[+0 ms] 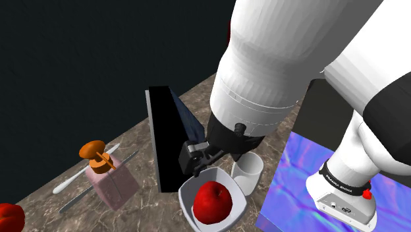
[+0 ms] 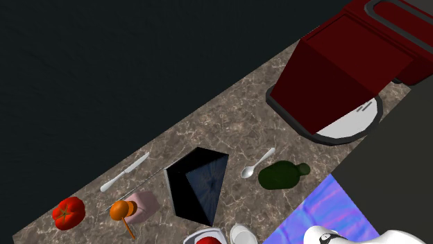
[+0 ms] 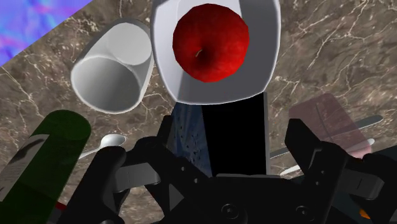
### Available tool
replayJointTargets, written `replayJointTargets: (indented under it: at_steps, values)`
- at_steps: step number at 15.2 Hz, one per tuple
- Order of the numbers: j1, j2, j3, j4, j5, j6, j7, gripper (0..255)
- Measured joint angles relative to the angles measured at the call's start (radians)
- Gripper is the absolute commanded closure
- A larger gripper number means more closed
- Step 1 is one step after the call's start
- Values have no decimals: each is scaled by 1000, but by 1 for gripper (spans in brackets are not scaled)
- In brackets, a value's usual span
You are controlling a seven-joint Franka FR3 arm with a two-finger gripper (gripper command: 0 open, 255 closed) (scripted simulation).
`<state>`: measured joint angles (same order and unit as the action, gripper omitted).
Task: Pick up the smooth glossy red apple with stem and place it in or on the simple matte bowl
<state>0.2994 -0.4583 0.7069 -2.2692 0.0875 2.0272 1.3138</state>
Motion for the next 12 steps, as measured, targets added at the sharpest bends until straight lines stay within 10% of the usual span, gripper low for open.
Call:
replayJointTargets:
  at_steps: [12]
  values:
    - [11,-32,-23,101,9,-130,-9,0]
